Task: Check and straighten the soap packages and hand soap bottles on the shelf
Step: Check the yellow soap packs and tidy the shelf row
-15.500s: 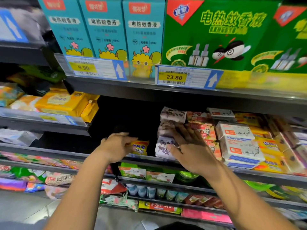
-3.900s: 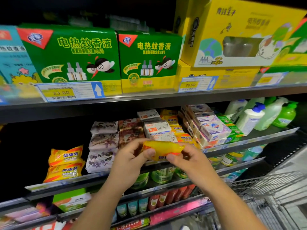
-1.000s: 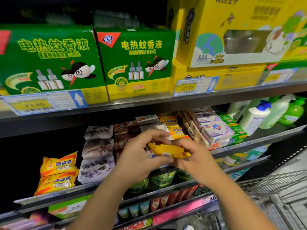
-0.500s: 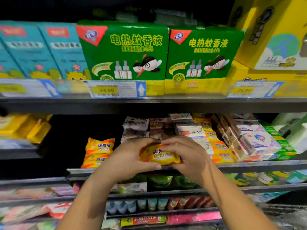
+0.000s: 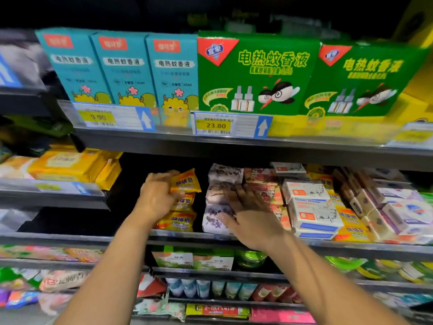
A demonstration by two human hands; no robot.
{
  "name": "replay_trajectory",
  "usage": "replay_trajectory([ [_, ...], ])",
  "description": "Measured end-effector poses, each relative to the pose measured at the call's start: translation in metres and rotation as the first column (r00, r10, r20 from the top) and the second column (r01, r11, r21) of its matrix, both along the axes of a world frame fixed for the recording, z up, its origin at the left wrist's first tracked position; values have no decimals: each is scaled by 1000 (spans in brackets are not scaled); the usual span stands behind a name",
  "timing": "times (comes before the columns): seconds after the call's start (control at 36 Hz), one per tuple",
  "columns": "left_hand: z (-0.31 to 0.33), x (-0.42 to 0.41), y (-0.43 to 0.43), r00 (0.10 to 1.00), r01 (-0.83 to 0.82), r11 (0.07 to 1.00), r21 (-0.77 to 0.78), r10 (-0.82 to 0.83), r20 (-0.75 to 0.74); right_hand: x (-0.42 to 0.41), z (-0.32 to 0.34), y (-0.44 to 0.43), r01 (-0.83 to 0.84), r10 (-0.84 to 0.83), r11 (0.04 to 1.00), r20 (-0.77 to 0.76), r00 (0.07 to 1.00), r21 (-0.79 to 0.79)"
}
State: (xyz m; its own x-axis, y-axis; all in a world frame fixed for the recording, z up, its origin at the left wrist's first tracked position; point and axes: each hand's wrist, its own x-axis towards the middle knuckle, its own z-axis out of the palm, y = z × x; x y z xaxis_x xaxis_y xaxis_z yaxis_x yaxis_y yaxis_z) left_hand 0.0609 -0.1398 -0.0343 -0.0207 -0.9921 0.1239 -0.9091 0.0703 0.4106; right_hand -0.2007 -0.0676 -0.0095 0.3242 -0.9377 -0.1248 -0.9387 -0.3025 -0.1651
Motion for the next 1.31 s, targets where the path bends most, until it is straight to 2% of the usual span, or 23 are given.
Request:
replay_trajectory([
  [0.11, 0, -7, -18, 994, -76, 993, 86, 69, 88, -1, 0, -2, -4, 4, 1000, 18, 1000, -8],
  [0.36, -4, -8, -31, 986, -54, 937, 345, -4, 167, -3, -2, -2, -5, 5, 1000, 28, 1000, -16],
  [0.56, -3, -19, -13, 956, -18, 940, 341, -83, 281, -3, -6, -3, 3, -3, 1000, 7, 1000, 10],
  [0.67, -14, -22, -2, 965, -44, 938, 343, -49, 258, -4, -9, -5, 6, -6, 1000, -16, 1000, 20],
  [0.81, -7, -25, -1, 951, -52, 942, 332, -55, 306, -5, -13, -7, 6, -7, 999, 2, 1000, 44],
  [0.89, -7, -29, 5, 966, -56, 959, 279, -18, 257, -6, -11, -6, 21, -23, 998, 32, 999, 63],
  [0.97, -3, -39, 8, 981, -45, 991, 126, 20, 191, -5, 6, -6, 39, -54, 995, 183, 982, 88],
  [1.08, 16, -72, 10, 998, 28, 998, -57, -31, -50, -22, 35, -4, 93, -73, 993, 236, 969, -78],
  [1.17, 37, -112, 15, 988, 106, 976, -189, -124, -88, -53, 62, -4, 158, -122, 971, 200, 972, -178],
  [1.25, 56, -159, 18, 981, 138, 972, -191, -161, -108, -97, 73, -6, 210, -192, 950, 99, 976, -230],
  [1.31, 63, -192, 20, 980, 179, 976, -126, -187, -62, -130, 74, -4, 289, -256, 933, 167, 952, -213],
])
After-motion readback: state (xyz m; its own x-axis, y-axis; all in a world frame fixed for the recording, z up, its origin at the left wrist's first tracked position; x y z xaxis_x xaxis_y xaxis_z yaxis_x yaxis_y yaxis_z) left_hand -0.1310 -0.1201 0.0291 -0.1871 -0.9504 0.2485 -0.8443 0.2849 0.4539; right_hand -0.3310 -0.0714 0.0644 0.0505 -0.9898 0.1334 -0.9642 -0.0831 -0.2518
